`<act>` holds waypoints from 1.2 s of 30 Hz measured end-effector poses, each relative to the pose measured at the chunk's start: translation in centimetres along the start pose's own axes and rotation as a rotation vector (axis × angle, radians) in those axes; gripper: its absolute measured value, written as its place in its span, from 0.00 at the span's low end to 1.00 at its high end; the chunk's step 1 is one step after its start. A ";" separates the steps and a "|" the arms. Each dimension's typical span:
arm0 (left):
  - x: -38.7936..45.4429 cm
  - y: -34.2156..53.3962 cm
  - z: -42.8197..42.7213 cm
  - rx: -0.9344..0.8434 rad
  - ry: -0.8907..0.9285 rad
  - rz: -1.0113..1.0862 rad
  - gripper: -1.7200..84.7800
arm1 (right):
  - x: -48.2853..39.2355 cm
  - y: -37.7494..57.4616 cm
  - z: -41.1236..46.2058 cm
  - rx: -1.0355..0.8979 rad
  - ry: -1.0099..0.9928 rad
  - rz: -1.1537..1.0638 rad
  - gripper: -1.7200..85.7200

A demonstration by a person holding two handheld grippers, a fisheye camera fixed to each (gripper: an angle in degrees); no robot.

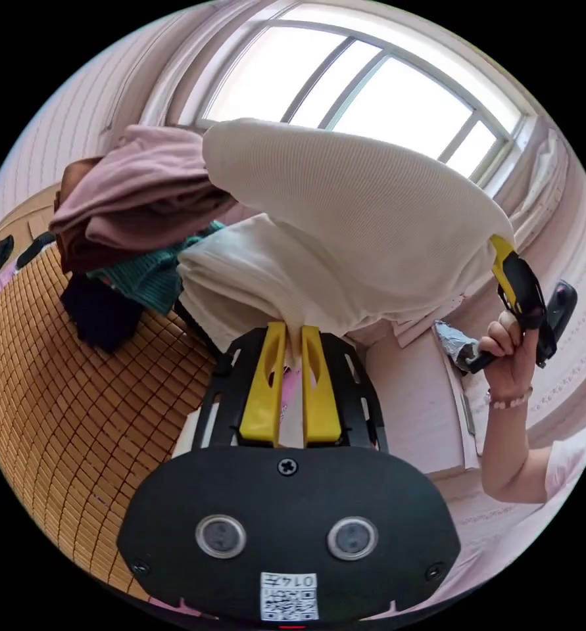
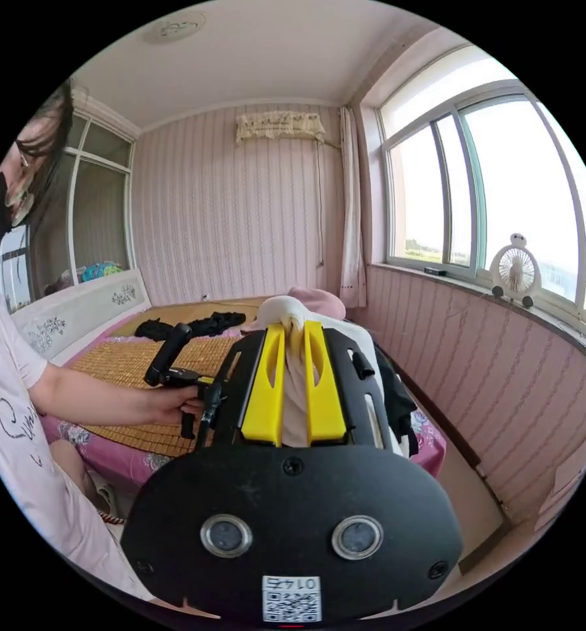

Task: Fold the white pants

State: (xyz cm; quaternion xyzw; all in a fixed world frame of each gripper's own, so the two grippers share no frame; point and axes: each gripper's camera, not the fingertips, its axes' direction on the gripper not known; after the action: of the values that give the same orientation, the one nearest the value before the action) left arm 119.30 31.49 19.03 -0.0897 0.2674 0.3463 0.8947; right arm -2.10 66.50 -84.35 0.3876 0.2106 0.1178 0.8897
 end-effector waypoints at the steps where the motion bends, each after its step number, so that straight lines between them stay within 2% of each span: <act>1: 0.5 0.3 -2.8 0.048 0.013 0.023 0.06 | -0.3 -0.4 -1.0 0.030 -0.012 -0.001 0.08; 5: 0.5 4.0 -14.1 0.230 0.107 -0.005 0.06 | -3.1 -3.3 -5.3 0.122 -0.177 -0.030 0.07; 9: -1.4 10.3 -25.4 0.391 0.090 -0.102 0.06 | -10.4 -5.8 -3.8 0.082 -0.371 -0.135 0.07; 13: -3.8 19.1 -39.5 0.549 -0.090 -0.214 0.06 | -19.1 -6.7 -0.8 0.070 -0.615 -0.172 0.07; 18: -3.6 27.3 -57.7 0.805 -0.331 -0.312 0.06 | -33.1 -7.2 0.9 0.164 -0.985 -0.079 0.07; 23: 1.7 29.9 -76.8 0.941 -0.692 -0.184 0.06 | -42.2 -8.2 0.3 0.248 -1.025 -0.027 0.07; 26: 4.1 28.7 -83.3 1.000 -0.797 -0.119 0.06 | -45.0 -7.6 1.9 0.233 -1.081 0.082 0.07; 28: 4.8 27.1 -85.0 0.991 -0.841 -0.054 0.07 | -46.5 -6.2 3.4 0.197 -1.078 0.133 0.08; 30: 4.1 25.5 -84.9 0.957 -0.830 -0.015 0.07 | -47.9 -3.5 5.5 0.126 -0.960 0.135 0.08; 34: -1.6 24.2 -79.2 0.763 -0.622 -0.024 0.07 | -47.8 1.7 10.8 -0.136 -0.835 0.159 0.08; 36: -4.6 25.6 -74.2 0.688 -0.512 -0.051 0.07 | -47.2 6.7 14.6 -0.333 -0.675 0.102 0.09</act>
State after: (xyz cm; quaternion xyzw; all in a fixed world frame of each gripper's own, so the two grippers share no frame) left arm 68.49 22.30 -40.21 0.2963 0.1345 0.2258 0.9182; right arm -37.29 44.03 -57.13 0.2645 -0.1361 0.0605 0.9528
